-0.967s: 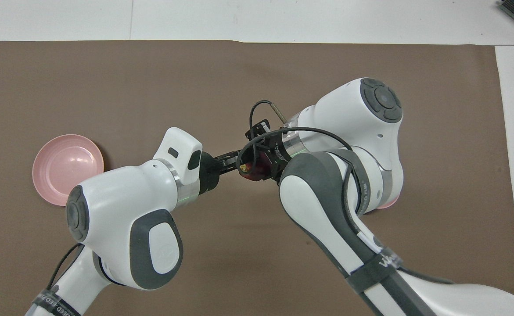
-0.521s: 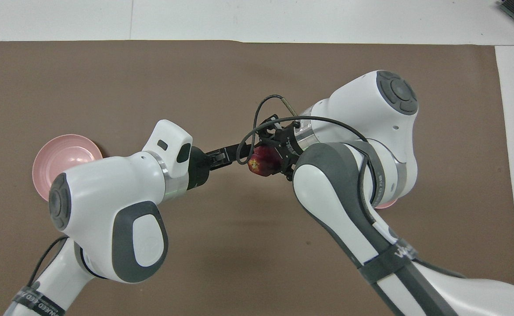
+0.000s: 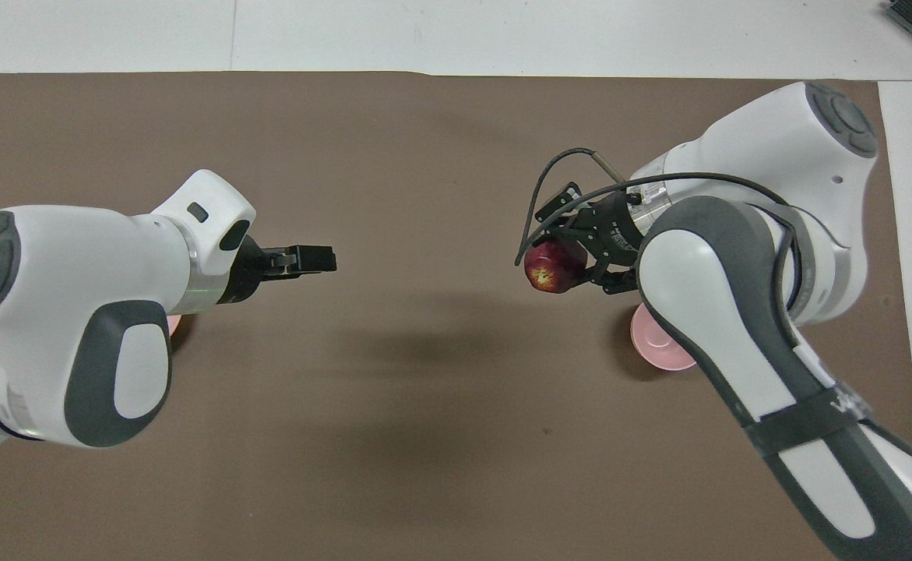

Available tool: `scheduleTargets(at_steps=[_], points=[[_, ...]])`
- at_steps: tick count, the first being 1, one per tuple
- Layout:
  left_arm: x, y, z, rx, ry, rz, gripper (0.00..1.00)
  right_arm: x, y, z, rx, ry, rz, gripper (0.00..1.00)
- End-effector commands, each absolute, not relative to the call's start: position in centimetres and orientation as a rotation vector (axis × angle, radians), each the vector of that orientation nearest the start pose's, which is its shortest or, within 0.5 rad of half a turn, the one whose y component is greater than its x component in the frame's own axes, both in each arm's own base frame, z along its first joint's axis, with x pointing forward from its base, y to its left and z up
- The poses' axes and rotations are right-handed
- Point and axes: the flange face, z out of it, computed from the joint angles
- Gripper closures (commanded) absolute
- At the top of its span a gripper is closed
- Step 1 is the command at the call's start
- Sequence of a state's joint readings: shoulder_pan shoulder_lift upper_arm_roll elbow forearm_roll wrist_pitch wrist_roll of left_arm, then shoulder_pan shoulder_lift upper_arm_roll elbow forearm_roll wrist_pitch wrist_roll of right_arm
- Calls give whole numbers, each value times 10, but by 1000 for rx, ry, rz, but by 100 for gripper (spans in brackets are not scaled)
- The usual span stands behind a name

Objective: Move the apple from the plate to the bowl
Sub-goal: 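Open the left gripper and withdraw while the right gripper carries the apple, then lower the apple into the pink bowl and open the right gripper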

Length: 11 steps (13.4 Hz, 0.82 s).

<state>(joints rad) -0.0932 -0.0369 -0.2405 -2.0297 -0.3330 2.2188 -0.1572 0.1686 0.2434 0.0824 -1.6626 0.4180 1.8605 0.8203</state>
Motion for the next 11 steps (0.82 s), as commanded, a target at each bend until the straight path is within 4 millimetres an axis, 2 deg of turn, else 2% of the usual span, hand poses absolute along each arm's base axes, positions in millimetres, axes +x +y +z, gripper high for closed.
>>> scheduleTargets(at_steps=[1, 3, 6, 8, 10, 11], points=[[559, -167, 497, -3314, 164, -191, 0, 605, 163, 471, -2786, 744, 271, 100], [569, -143, 513, -3222, 212, -166, 0, 601, 151, 471, -2952, 568, 194, 100], [571, -126, 538, -3213, 178, -157, 0, 587, 122, 456, -3106, 419, 144, 100], [571, -121, 571, -3188, 184, -157, 0, 564, 102, 439, -3139, 395, 132, 100], [570, -108, 589, -3171, 174, -155, 0, 531, 87, 412, -3154, 336, 40, 100], [568, -97, 598, -3163, 185, -152, 0, 520, 79, 403, -3151, 317, -2, 100]])
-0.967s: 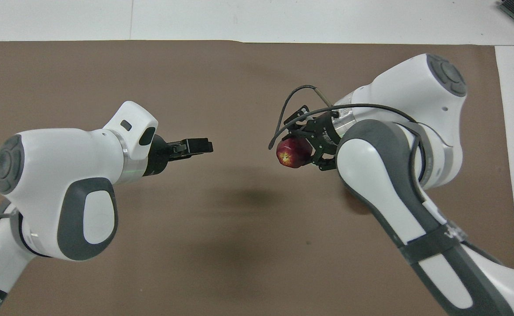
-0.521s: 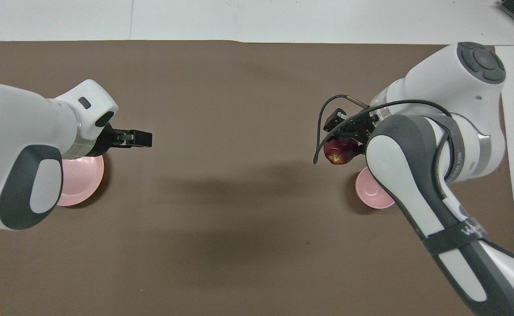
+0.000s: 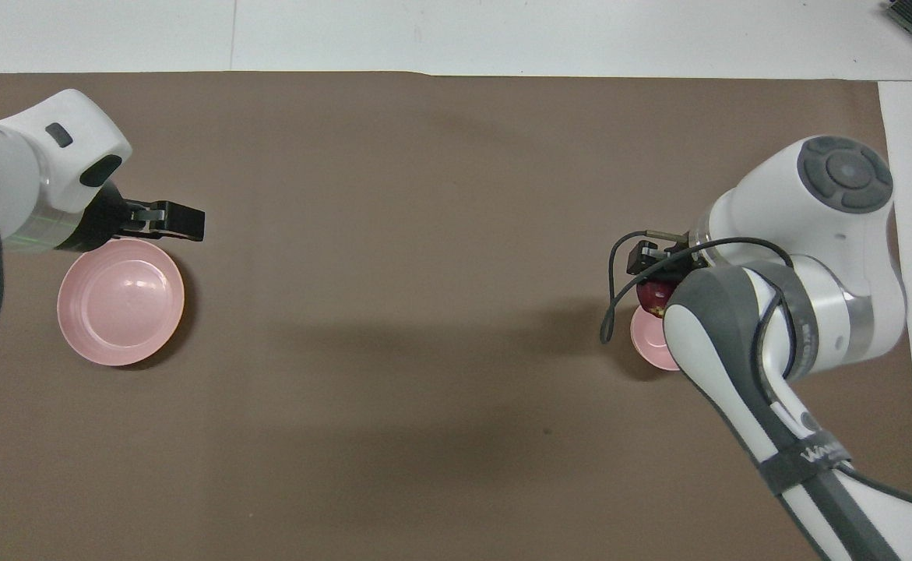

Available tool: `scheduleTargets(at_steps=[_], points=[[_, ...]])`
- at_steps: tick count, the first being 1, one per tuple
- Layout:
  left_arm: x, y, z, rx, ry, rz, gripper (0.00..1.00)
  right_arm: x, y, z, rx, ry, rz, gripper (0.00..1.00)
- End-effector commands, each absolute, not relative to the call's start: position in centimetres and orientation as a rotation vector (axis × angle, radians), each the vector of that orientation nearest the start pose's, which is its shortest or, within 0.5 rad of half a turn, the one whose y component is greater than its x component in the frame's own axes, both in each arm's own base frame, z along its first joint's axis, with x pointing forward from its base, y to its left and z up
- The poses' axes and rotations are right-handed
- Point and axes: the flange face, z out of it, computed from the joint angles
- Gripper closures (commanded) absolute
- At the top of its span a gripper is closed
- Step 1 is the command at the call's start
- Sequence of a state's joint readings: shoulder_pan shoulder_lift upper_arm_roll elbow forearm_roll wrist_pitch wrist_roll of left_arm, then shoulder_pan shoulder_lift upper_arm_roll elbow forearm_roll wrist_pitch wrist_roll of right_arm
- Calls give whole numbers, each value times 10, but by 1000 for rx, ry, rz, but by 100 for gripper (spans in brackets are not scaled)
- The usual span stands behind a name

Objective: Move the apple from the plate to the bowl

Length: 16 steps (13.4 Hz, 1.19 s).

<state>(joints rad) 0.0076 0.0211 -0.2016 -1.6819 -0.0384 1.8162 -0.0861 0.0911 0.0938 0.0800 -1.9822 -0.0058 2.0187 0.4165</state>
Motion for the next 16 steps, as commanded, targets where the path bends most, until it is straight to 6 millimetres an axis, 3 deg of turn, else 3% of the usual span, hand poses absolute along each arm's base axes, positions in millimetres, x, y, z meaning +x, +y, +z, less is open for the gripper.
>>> scheduleTargets(at_steps=[1, 3, 5, 6, 7, 8, 11, 15, 16], points=[[567, -83, 613, -3152, 216, -134, 0, 515, 69, 391, -3153, 294, 1, 100], [561, -66, 645, -3146, 263, -101, 0, 508, 57, 368, -3150, 276, -39, 100], [557, -43, 649, -3144, 245, -51, 0, 505, 56, 350, -3145, 259, -69, 96], [555, -34, 649, -3144, 277, -16, 0, 508, 57, 350, -3147, 252, -60, 56], [554, -23, 656, -3140, 313, -16, 0, 512, 58, 352, -3145, 260, -62, 1], [552, -24, 658, -3137, 347, 1, 0, 516, 58, 358, -3144, 253, -76, 0], [548, -23, 663, -3134, 352, -16, 0, 535, 56, 403, -3157, 171, -13, 0], [542, -16, 663, -3137, 345, -7, 0, 560, 51, 472, -3154, 69, -39, 0], [537, -14, 663, -3132, 388, 0, 0, 564, 41, 490, -3163, 48, -42, 0]])
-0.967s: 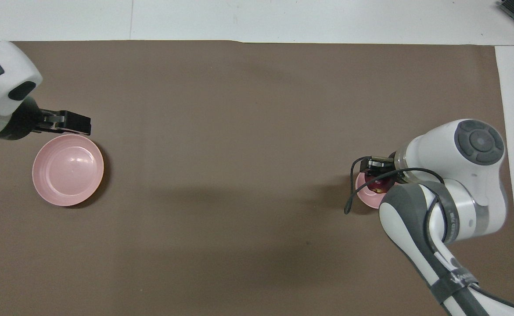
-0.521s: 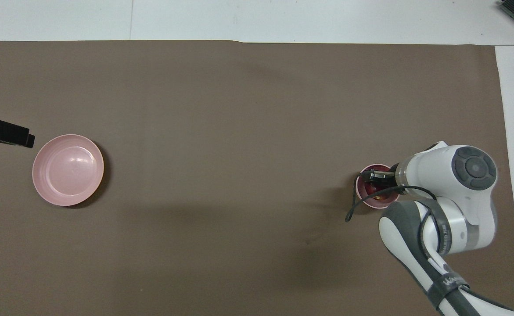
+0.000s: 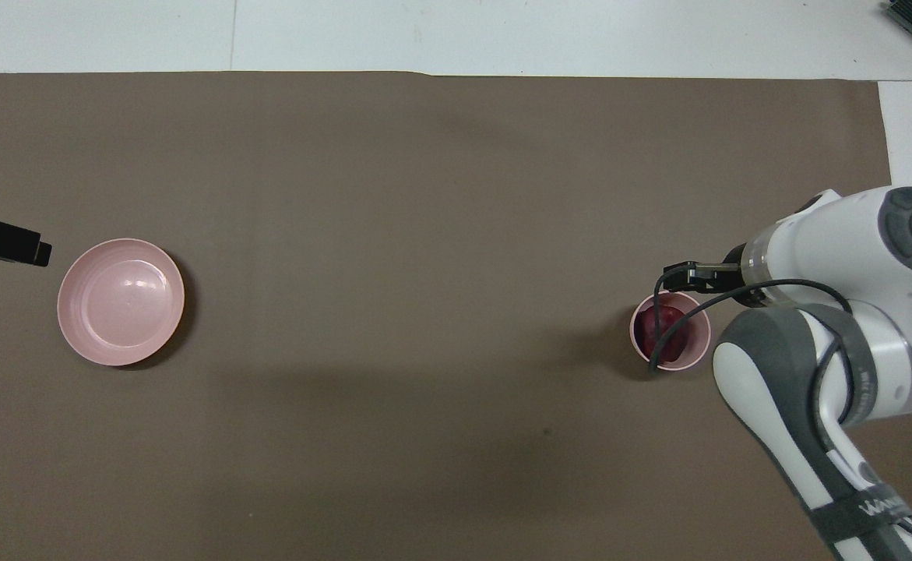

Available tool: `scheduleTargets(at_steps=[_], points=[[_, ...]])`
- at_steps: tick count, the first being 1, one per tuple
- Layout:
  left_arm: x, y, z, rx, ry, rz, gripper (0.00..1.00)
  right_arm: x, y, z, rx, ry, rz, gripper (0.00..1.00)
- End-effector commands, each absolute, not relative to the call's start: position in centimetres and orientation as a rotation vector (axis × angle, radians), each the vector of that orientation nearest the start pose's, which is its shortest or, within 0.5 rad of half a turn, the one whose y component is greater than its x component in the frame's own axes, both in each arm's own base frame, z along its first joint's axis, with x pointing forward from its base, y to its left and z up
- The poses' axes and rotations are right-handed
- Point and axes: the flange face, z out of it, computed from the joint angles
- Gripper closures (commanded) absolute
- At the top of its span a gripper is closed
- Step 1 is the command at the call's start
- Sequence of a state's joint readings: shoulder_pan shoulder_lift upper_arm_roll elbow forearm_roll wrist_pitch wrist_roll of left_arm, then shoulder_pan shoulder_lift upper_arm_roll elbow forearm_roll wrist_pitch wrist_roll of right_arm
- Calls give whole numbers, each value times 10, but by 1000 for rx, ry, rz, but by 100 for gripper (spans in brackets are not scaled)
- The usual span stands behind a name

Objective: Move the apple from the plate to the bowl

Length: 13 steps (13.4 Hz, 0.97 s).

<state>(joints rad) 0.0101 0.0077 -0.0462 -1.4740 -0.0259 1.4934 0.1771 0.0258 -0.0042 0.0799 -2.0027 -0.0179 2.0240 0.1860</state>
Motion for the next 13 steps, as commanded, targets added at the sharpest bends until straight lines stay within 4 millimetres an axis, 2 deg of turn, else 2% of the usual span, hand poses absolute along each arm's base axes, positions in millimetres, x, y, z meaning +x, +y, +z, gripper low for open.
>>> scheduleTargets(at_steps=[1, 4, 6, 8, 10, 13], points=[[533, -14, 659, -3128, 427, 17, 0, 565, 34, 506, -3166, 63, -33, 0], [532, -15, 661, -3127, 422, 5, 0, 562, 19, 565, -3147, 143, 28, 0], [533, -15, 661, -3127, 422, 3, 0, 553, 21, 604, -3138, 195, 62, 0], [532, -15, 662, -3127, 422, 0, 0, 545, 20, 634, -3136, 212, 82, 0], [533, -15, 661, -3127, 422, 3, 0, 541, 20, 648, -3134, 209, 75, 0], [533, -15, 661, -3127, 422, 3, 0, 538, 20, 654, -3115, 214, 78, 0]])
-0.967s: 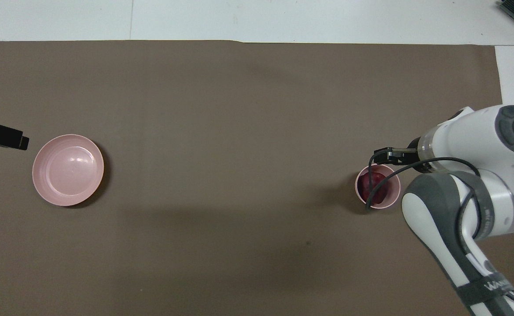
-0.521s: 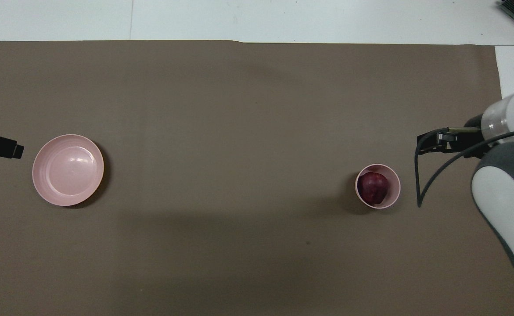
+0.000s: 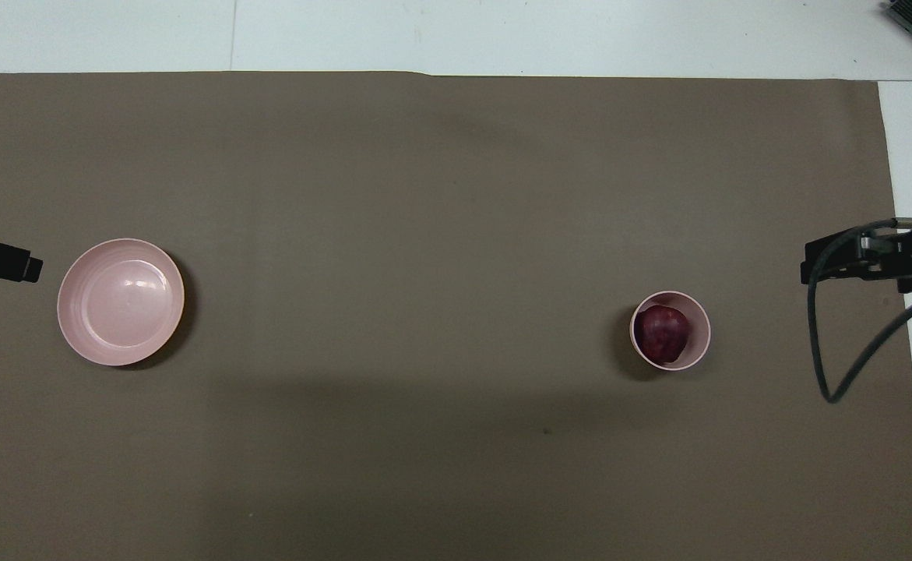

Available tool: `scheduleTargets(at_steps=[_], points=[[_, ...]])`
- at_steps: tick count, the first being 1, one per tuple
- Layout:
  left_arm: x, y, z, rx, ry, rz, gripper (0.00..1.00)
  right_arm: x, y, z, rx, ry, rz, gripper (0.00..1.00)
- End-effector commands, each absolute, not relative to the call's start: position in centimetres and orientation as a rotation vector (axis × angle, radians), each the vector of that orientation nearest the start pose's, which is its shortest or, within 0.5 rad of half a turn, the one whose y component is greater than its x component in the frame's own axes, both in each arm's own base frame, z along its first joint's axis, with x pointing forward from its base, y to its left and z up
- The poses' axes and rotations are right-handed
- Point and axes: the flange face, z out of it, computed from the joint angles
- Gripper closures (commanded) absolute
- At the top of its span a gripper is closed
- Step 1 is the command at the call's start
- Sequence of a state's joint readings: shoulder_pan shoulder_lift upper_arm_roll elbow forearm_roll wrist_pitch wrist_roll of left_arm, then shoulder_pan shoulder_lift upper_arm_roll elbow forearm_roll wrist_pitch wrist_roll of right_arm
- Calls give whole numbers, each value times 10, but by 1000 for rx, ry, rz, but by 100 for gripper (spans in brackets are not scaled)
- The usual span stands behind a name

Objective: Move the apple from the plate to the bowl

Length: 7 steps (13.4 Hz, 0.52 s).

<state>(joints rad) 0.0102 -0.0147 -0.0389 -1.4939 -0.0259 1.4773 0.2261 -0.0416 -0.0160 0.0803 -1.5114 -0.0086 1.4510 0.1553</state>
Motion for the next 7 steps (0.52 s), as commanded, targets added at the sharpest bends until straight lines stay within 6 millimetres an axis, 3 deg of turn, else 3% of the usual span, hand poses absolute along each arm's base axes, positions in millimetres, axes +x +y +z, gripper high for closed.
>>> scheduleTargets(at_steps=[1, 7], points=[[533, -15, 661, -3127, 422, 3, 0, 538, 19, 654, -3108, 222, 74, 0], [533, -15, 661, -3127, 422, 3, 0, 535, 7, 652, -3108, 235, 46, 0]])
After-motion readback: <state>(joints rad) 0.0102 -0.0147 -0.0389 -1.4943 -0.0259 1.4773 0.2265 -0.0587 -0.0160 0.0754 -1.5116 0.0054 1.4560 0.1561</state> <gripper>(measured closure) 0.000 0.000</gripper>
